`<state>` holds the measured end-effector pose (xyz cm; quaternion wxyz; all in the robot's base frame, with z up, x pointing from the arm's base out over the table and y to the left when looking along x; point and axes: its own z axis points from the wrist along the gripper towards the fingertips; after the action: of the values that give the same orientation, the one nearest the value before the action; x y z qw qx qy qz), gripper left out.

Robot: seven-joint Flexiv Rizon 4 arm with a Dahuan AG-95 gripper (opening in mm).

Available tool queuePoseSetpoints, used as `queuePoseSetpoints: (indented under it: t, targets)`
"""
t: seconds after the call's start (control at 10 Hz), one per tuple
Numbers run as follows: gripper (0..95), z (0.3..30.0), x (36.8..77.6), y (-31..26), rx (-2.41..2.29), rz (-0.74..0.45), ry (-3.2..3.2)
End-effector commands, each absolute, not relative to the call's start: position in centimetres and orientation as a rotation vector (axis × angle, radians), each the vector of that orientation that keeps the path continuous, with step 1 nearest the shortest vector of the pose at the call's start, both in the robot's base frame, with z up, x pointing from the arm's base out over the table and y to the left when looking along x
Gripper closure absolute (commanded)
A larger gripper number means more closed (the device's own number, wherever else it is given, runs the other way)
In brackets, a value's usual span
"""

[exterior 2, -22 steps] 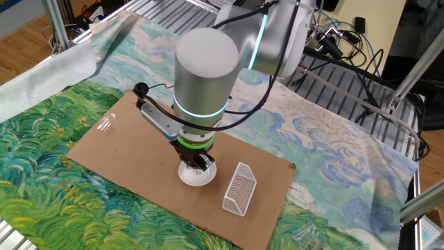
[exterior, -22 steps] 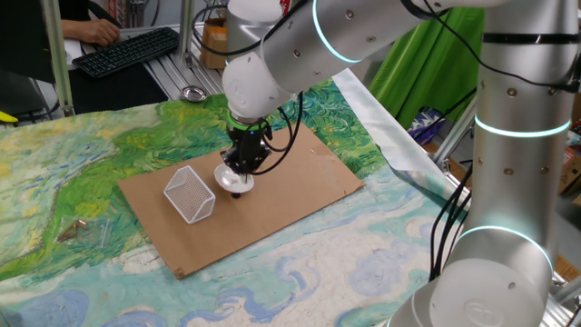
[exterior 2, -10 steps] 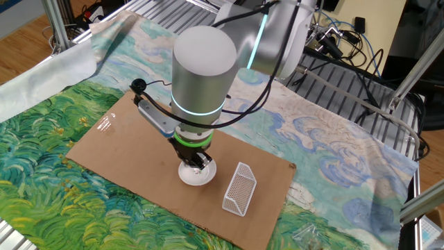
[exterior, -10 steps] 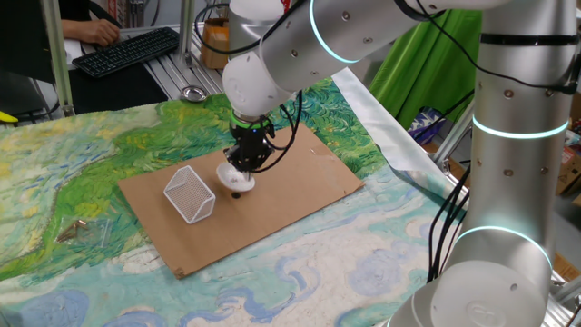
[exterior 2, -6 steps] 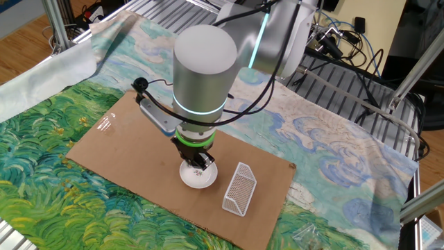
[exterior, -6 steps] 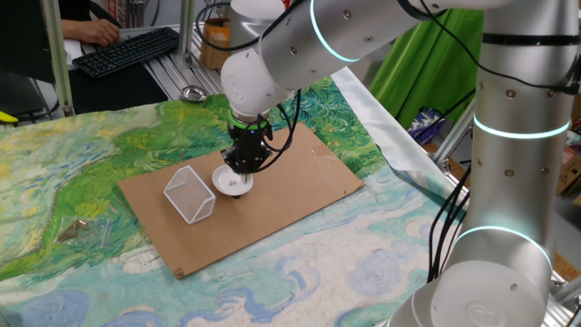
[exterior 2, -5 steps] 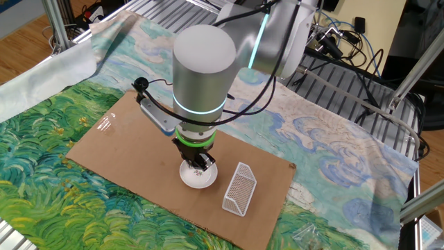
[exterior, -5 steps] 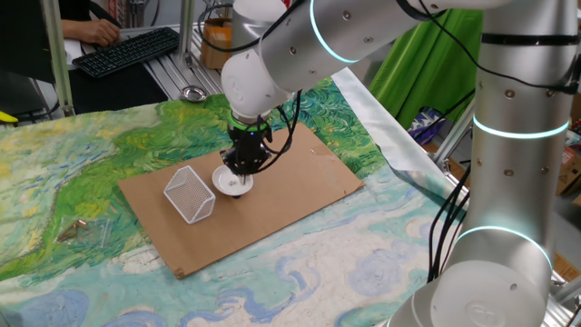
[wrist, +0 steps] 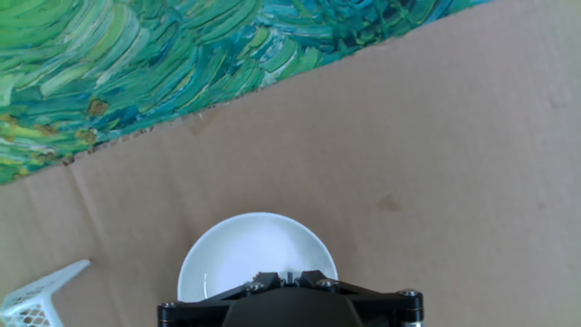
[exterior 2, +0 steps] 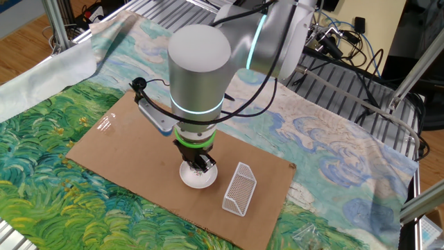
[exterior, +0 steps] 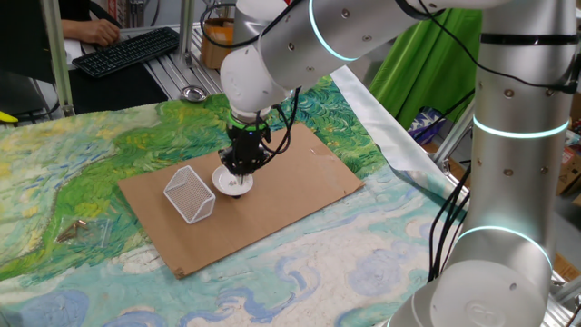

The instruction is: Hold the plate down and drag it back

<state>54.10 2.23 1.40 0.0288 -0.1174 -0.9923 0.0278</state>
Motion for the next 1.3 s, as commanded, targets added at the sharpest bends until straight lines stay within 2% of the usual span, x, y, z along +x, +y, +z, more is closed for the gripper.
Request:
queuePoseSetpoints:
  t: [0.1, 0.6, 1.3]
  targets:
    - [95.0, 1.0, 54.2, 1.6, -0.294, 0.242, -3.081]
    - [95.0, 2.4, 54.5, -0.9, -0.159, 0.366, -3.075]
    - [95.0, 3.3, 54.3, -1.4, -0.201, 0.326, -3.069]
